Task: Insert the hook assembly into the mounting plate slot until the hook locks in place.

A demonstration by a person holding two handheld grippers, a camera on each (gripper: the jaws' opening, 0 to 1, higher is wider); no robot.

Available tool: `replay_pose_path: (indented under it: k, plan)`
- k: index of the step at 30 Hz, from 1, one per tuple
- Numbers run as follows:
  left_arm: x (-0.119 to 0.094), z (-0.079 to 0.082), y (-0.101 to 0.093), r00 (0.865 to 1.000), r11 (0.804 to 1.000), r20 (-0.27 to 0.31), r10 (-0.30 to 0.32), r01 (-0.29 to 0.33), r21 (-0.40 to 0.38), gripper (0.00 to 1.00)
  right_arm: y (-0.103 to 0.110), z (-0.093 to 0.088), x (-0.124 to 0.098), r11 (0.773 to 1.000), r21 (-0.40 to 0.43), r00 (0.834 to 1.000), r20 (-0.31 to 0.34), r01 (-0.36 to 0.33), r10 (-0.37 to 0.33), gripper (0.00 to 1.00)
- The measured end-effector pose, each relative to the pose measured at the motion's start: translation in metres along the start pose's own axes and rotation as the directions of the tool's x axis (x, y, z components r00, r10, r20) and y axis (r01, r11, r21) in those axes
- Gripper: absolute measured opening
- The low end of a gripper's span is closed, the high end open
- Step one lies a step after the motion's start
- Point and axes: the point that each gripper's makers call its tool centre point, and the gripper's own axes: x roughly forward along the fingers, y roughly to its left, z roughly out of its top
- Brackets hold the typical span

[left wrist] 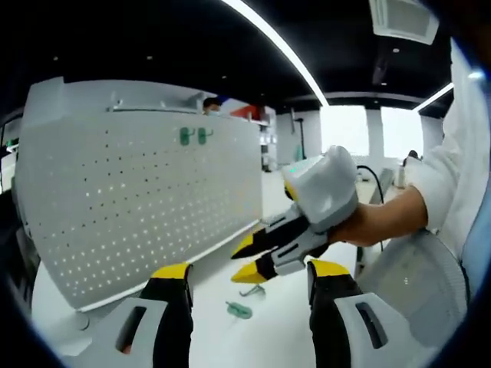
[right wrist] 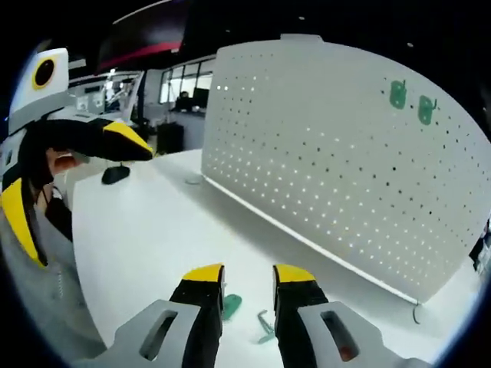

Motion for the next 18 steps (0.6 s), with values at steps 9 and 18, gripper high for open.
replay_pose_path:
  k: [9,18]
  plan:
    - [-0.001,0.000,0.002,1.000,1.000,0.001,0.002,-0.002,0.001,0.62,0.009,-0.012,0.011,1.000,-0.001,0.998,-0.047,-0.031,0.031,0.22]
    - [0.000,-0.002,0.003,1.000,1.000,-0.012,0.004,-0.003,0.004,0.62,0.018,-0.023,0.018,0.998,-0.009,0.993,-0.105,-0.060,0.058,0.22]
